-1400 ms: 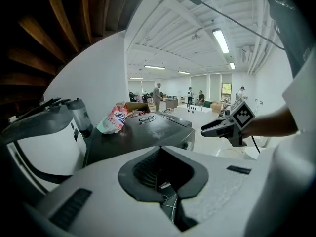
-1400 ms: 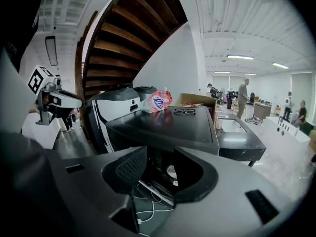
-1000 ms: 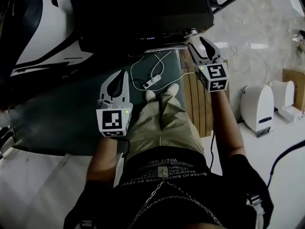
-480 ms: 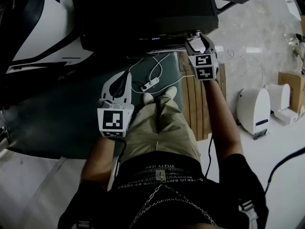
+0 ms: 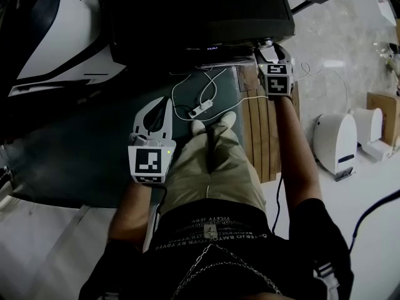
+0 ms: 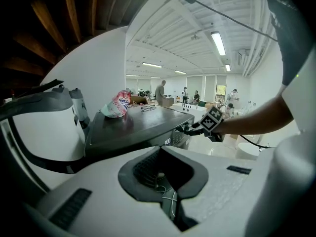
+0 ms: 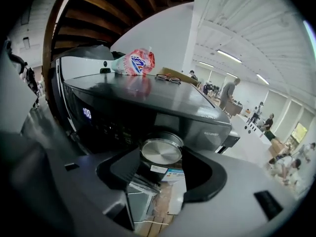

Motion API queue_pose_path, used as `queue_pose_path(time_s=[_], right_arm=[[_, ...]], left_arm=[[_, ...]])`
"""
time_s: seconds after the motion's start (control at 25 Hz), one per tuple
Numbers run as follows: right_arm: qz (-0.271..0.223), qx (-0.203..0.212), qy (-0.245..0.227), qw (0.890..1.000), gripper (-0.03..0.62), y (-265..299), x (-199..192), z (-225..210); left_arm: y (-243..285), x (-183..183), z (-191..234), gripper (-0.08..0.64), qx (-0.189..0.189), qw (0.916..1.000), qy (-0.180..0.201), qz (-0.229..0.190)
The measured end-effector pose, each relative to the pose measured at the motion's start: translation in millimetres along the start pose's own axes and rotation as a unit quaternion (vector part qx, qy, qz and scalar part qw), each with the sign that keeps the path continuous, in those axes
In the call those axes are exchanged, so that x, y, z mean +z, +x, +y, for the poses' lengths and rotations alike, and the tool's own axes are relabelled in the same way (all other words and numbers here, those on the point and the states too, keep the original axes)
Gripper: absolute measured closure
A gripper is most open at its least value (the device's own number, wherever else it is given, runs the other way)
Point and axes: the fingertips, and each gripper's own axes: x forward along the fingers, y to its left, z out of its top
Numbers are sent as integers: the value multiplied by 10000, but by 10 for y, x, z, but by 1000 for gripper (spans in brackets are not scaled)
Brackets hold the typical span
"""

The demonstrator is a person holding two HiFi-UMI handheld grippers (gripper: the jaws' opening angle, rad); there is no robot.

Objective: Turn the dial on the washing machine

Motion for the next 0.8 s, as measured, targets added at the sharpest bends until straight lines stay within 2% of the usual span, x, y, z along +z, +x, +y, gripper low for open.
queue_pose_path(time_s=[0.12,0.36,0.6,0.8], right_arm=[[81,127,41,9999,327,27,-46,9],[-155,37,-470,9988,311,-116,113,122],[53,184,-143,9997,310,-38,-12,43],[100,357,-148,9992,291,-55,-25,52]], left_arm=[[-14,-14,33,554,11,10000,-14,-11],[-23,46,18,555,-12,10000,34,-58],[-7,110,-93,555,-94,9999,104,-74],[-7,100,-127,555,-103,9998,122,-69]])
